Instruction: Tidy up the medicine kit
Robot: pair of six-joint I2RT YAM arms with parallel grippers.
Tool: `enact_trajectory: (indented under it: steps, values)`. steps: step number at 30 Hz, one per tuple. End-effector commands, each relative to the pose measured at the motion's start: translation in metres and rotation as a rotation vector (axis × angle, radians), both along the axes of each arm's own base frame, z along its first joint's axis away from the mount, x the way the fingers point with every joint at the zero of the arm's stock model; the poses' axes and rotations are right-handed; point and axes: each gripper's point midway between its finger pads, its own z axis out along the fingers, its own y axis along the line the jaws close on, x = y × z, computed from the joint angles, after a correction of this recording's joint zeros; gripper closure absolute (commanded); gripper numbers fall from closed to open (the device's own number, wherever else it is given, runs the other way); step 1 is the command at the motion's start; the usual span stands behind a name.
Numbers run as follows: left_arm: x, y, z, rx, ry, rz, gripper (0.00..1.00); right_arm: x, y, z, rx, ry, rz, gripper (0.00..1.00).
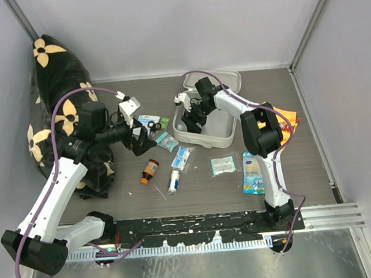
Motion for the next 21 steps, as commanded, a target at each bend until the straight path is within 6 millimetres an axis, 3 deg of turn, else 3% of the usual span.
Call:
enact_trajectory:
  steps: [1,6,9,16,21]
  values:
    - [0.006,0.0,0.017,-0.017,-0.091,-0.004,0.02,-0.004,0.01,0.018,0.039,0.008,0.034,0.24]
    - [0.008,0.003,0.012,0.003,-0.091,0.008,0.02,0.006,0.008,0.031,0.025,-0.04,0.018,0.21]
    - [0.01,0.006,-0.002,0.041,-0.074,0.013,0.02,0.016,0.005,0.046,0.013,-0.09,-0.004,0.2]
    - [0.003,0.019,-0.064,0.183,0.085,0.014,0.02,0.045,-0.015,0.088,0.068,-0.171,-0.154,0.15]
    - [-0.007,0.026,-0.108,0.297,0.141,0.013,0.02,0.045,-0.027,0.117,0.104,-0.198,-0.221,0.12]
